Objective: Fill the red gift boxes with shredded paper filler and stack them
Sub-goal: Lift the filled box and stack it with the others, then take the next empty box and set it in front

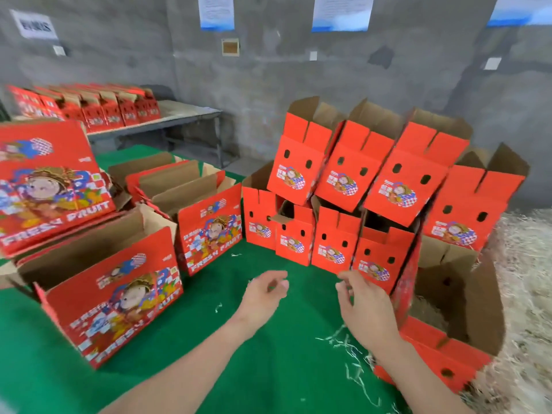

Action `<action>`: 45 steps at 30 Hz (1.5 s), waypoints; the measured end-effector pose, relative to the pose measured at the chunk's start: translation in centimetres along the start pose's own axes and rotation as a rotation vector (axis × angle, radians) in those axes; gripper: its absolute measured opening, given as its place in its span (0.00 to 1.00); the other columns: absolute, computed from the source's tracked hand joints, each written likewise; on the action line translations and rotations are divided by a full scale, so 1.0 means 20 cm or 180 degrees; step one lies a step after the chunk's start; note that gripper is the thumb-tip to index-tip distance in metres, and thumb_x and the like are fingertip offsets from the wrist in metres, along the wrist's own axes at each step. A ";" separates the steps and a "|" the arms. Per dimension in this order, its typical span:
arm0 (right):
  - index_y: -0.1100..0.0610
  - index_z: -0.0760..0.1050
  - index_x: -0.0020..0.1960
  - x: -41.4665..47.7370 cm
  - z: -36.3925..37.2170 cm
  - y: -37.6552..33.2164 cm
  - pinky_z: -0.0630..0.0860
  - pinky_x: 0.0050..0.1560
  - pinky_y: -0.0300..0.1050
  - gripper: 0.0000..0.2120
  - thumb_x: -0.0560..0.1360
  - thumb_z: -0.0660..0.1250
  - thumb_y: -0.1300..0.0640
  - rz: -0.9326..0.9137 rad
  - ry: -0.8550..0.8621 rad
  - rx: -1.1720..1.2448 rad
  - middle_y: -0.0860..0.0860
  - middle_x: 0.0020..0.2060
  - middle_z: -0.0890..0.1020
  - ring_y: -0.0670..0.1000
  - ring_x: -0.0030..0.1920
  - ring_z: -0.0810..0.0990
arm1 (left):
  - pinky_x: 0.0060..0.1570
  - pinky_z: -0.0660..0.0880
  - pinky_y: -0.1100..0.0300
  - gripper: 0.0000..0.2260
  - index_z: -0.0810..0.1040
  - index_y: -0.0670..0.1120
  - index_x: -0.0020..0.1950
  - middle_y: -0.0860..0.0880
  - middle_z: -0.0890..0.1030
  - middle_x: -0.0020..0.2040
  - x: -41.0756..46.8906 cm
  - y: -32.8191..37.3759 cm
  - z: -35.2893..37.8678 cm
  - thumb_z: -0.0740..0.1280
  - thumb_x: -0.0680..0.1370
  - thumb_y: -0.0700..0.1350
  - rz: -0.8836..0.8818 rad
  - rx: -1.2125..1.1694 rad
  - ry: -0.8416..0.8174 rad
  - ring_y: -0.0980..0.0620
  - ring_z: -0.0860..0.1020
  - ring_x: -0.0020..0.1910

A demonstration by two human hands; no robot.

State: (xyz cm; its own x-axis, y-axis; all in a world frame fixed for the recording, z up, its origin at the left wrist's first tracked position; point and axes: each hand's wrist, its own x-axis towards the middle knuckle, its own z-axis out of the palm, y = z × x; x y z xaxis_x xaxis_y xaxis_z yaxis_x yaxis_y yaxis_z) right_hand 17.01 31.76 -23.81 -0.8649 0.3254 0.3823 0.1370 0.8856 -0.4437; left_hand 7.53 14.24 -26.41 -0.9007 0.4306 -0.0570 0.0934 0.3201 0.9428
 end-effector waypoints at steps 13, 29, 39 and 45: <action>0.50 0.70 0.64 0.36 1.14 -1.38 0.64 0.64 0.38 0.14 0.79 0.58 0.52 -0.0645 -0.1360 0.0725 0.44 0.62 0.71 0.45 0.64 0.68 | 0.60 0.70 0.60 0.15 0.77 0.45 0.62 0.48 0.78 0.61 -0.02 -0.68 -1.85 0.65 0.77 0.46 -0.0483 0.2560 0.1184 0.49 0.76 0.60; 0.48 0.67 0.67 0.71 1.46 -2.10 0.56 0.72 0.51 0.17 0.79 0.57 0.48 -0.0767 -0.3202 -0.0756 0.48 0.66 0.71 0.52 0.68 0.67 | 0.59 0.73 0.47 0.22 0.70 0.42 0.62 0.41 0.77 0.59 0.56 -0.04 -3.26 0.70 0.71 0.47 -0.0718 0.3689 0.2345 0.41 0.76 0.57; 0.44 0.56 0.73 0.80 1.22 -2.28 0.79 0.52 0.53 0.46 0.60 0.71 0.36 0.1194 -0.2765 0.3653 0.52 0.66 0.72 0.55 0.58 0.77 | 0.34 0.67 0.58 0.07 0.76 0.51 0.50 0.50 0.81 0.43 0.32 0.07 -2.66 0.62 0.75 0.42 0.0374 0.4511 0.1917 0.46 0.78 0.42; 0.59 0.73 0.56 0.98 0.91 -2.39 0.78 0.45 0.47 0.26 0.68 0.71 0.41 0.1970 -0.2273 0.5194 0.55 0.45 0.82 0.58 0.48 0.83 | 0.33 0.71 0.62 0.07 0.77 0.50 0.36 0.53 0.79 0.31 0.18 0.18 -2.22 0.74 0.63 0.43 0.1770 0.4769 0.1563 0.52 0.76 0.33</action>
State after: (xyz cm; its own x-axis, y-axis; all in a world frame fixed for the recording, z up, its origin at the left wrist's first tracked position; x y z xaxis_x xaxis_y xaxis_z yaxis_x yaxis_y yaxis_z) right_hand -15.30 -10.19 -9.98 -0.9500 -0.1280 -0.2847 0.3055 -0.5678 -0.7644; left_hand -14.16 -20.49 -8.64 -0.6322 0.5663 0.5287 0.4604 0.8235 -0.3315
